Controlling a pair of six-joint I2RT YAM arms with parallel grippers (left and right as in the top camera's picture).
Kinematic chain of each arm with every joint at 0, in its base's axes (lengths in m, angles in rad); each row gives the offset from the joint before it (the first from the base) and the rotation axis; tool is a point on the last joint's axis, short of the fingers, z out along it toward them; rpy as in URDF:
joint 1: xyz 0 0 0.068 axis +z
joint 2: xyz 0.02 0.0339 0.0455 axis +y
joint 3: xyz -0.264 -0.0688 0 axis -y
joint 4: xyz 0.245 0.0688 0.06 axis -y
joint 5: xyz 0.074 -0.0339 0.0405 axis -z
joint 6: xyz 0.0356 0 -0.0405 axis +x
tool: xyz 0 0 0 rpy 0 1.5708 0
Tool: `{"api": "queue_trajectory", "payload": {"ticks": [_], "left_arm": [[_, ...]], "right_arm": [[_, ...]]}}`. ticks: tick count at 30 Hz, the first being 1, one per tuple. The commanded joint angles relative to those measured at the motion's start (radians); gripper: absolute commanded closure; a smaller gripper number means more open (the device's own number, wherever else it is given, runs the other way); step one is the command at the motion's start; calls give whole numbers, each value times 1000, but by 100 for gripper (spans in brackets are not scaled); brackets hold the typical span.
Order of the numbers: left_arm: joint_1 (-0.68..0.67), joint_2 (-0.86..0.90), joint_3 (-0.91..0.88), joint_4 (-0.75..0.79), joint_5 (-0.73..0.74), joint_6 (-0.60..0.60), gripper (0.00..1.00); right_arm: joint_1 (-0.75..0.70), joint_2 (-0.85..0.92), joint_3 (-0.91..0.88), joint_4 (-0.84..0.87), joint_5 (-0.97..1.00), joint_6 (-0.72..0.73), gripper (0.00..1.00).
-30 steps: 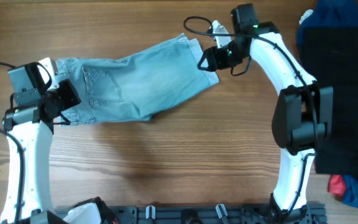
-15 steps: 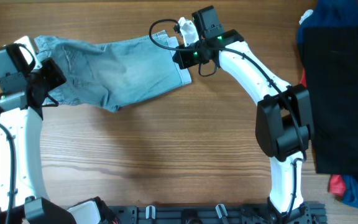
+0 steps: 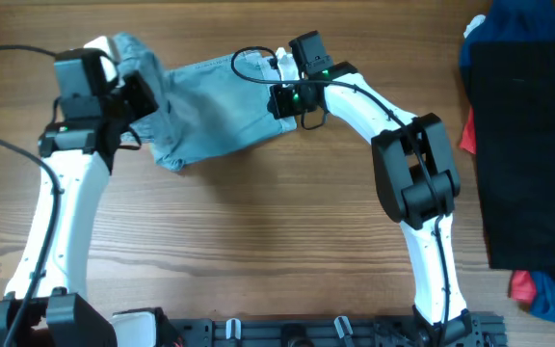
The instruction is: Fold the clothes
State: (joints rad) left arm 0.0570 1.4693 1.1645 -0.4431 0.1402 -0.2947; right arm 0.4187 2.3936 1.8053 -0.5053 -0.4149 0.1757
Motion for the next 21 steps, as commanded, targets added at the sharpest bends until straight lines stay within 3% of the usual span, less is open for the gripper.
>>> {"api": "queue_trajectory", "payload": {"ticks": [1,4,9,16,17,18,19,21], "left_arm": [[-106,31,34,34,8,-39,96],[-186,119,34,98,-66,-133,96],[-278,287,34,286,-55,-194,96],[-368,370,34,465,-80,-294,96],[-368,370,34,473,-79,-294,89],[-368,370,34,474,-79,-294,66],[-367,370,34,472,-79,-293,3],[-367,370,34,463,-79,-294,0]], "right_arm": [[4,83,-1,-8,32,64,96],[4,84,-1,-19,26,82,96],[4,84,-1,-23,26,90,96],[4,84,-1,-23,26,98,96],[4,84,-1,-23,25,98,96],[4,84,-1,-22,22,97,96],[3,84,-1,-22,21,97,96],[-4,76,2,-7,3,94,96]]}}
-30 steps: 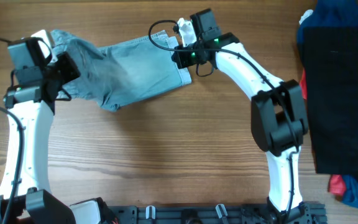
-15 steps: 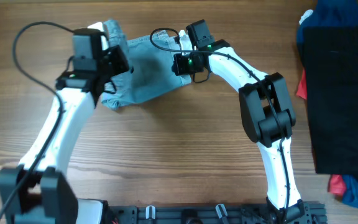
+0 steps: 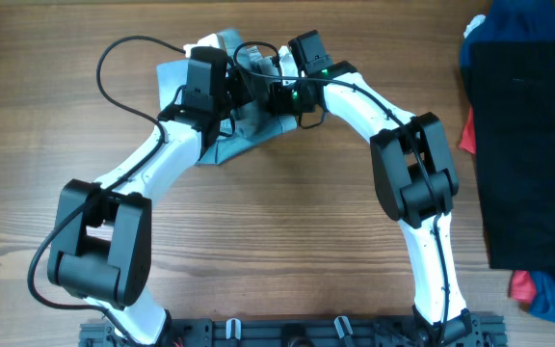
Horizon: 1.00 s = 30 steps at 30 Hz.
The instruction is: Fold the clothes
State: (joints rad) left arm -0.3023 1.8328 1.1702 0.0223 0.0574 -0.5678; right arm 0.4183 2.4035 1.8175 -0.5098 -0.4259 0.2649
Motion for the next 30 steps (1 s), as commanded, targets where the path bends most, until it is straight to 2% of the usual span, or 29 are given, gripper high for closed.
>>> {"api": "queue_trajectory", "payload": {"ticks": [1,3,7,13,14,15,19,23,26,30], "left_arm": [[-7,7,29,-7,4,-21,0],[-7,6,29,-21,5,-21,0],[9,-26,29,-108,4,-19,0],[31,-66,29,-188,14,-12,0],[26,-66,29,-187,40,7,0],[6,-66,29,-174,64,78,0],[-91,-56,29,-132,16,322,0],[-129,20,29,-127,7,443,0],[-125,88,29,-117,-67,468,0],[-130,190,29,-90,-70,613,0]], "right_arm": [[-12,51,-10,12,-1,4,88],[-37,-3,-8,25,-1,5,66],[-119,-155,-8,-53,0,-61,54],[-204,-295,-8,-146,8,-124,40],[-217,-306,-8,-147,9,-127,37],[-238,-315,-8,-150,11,-126,34],[-277,-317,-8,-228,7,-149,32],[-276,-317,-8,-272,7,-159,30],[-276,-317,-8,-287,7,-160,30],[-276,-317,-8,-289,7,-157,30]]}}
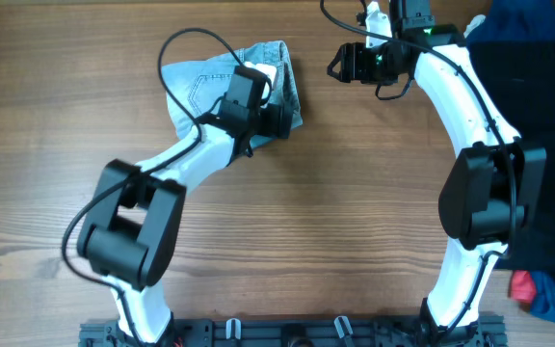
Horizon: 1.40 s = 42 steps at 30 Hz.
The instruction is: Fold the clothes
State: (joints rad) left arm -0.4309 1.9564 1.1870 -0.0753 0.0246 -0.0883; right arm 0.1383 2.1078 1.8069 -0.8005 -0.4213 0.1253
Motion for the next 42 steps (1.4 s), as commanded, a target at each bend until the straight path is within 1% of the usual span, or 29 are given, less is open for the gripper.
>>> {"api": "queue_trajectory", "payload": {"ticks": [1,3,5,7,9,11,12,14,16,20,22,23,26,27,29,31,33,34,35,37,39,40,41,42], "left_arm": [[-4,90,12,12,-37,159,0],[-4,134,12,16,-44,190,0],[8,178,12,36,-111,189,0],[35,187,12,51,-139,184,0],[94,187,12,61,-195,109,0],[164,191,12,61,-198,55,0],[237,191,12,62,-193,11,0],[336,191,12,89,-190,-37,0],[434,191,12,144,-187,-97,0],[607,191,12,307,-153,-272,0],[672,193,12,439,-86,-291,0],[684,193,12,474,-73,-291,0],[694,193,13,552,-70,-290,0],[694,191,23,554,-70,-290,0],[694,171,48,500,-58,-285,0],[694,101,66,365,-59,-244,0],[694,-15,67,204,-59,-145,0],[694,-79,67,108,-60,-127,0],[694,-154,67,-10,-69,-128,0],[694,-323,67,-241,-105,-127,0],[694,-422,66,-371,-150,-127,0],[694,-463,66,-447,-147,-129,0],[692,-481,66,-529,-146,-153,0],[691,-480,66,-572,-145,-155,0]], "right_arm": [[4,-21,2,3,3,-18,30],[4,-21,2,3,3,-18,30],[4,-21,2,2,3,-18,30],[4,-21,1,-3,3,-18,30],[4,-21,1,-8,3,-18,30],[4,-21,1,-12,3,-18,30],[4,-21,1,-13,3,-18,30],[5,-21,1,-12,3,-18,30],[5,-21,1,-12,3,-18,30],[6,-21,-1,-20,3,-18,30],[11,-21,-2,-24,7,-18,30],[12,-21,-2,-24,7,-18,30],[15,-21,-2,-19,7,-12,30],[16,-21,-2,-19,7,-10,30],[16,-21,-2,-23,7,-11,30],[16,-21,-2,-24,6,-11,30],[16,-21,-2,-24,6,-11,29],[16,-21,-2,-24,6,-11,29],[16,-21,-2,-24,6,-11,26],[16,-21,-2,-23,6,-10,25],[16,-21,-2,-27,6,-11,25],[16,-21,-2,-29,6,-11,25],[16,-21,-2,-30,2,-10,25],[16,-21,-2,-28,2,-10,25]]}}
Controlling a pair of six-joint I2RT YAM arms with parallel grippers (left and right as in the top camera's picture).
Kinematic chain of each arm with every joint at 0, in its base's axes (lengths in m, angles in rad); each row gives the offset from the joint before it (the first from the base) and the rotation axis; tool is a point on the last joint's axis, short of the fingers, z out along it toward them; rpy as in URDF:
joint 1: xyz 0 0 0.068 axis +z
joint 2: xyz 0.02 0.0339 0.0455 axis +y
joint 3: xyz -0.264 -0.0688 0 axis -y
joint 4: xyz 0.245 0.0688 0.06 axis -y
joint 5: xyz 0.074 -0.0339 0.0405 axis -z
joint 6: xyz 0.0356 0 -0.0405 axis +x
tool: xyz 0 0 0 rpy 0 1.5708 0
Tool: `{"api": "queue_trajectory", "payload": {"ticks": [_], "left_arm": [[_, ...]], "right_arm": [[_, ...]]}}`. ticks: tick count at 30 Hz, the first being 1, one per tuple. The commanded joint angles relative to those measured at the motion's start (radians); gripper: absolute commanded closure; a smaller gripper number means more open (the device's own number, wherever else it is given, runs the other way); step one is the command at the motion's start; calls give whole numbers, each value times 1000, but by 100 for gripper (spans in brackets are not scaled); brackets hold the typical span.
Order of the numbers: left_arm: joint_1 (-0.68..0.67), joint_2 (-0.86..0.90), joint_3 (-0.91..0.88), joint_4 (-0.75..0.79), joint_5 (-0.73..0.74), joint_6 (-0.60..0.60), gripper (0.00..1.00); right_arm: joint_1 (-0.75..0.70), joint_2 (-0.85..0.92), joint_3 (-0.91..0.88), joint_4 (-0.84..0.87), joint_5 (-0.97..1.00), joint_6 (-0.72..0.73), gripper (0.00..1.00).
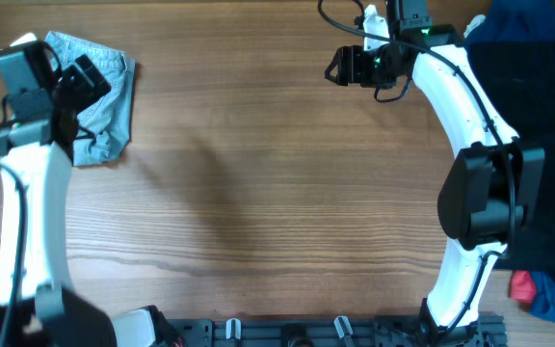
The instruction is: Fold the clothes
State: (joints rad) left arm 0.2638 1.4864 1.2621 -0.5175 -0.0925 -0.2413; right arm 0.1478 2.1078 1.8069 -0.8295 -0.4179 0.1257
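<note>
A light-blue denim garment (102, 114) lies folded into a small bundle at the far left of the wooden table (258, 193). My left gripper (89, 77) is down on the bundle's upper part, and its fingers look shut on the cloth. The left arm's lower part is blurred. My right gripper (336, 67) hovers far off at the back right of centre. It is open, holds nothing and points left.
A pile of clothes (528, 145) covers the right edge: a black piece on top, with blue and red cloth showing under it. The right arm reaches up along the pile's left side. A dark rail runs along the table's front edge (306, 333).
The left gripper and the folded denim bundle have moved from the back middle of the table to the far left. The right gripper stays where it was, open.
At first the denim lay spread at the back, a gripper at each end. Then the left gripper was over by the right one, the cloth doubled. Later the right gripper was off at the back right, the left on the bundle. Now the bundle is far left.
</note>
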Motion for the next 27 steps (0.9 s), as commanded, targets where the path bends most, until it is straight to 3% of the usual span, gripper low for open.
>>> {"api": "queue_trajectory", "payload": {"ticks": [1,6,11,16,27], "left_arm": [[-3,2,-15,-178,-33,1,0],[32,82,-21,-394,-86,30,0],[72,164,-21,-410,-93,39,0],[93,307,-21,-243,-141,81,1],[44,531,-21,95,-90,81,4]], "right_arm": [[6,-21,-2,1,-1,-10,25],[6,-21,-2,-16,-1,-21,25],[6,-21,-2,-31,-1,-21,25],[6,-21,-2,-45,0,-22,25],[6,-21,-2,-50,0,-19,24]]}}
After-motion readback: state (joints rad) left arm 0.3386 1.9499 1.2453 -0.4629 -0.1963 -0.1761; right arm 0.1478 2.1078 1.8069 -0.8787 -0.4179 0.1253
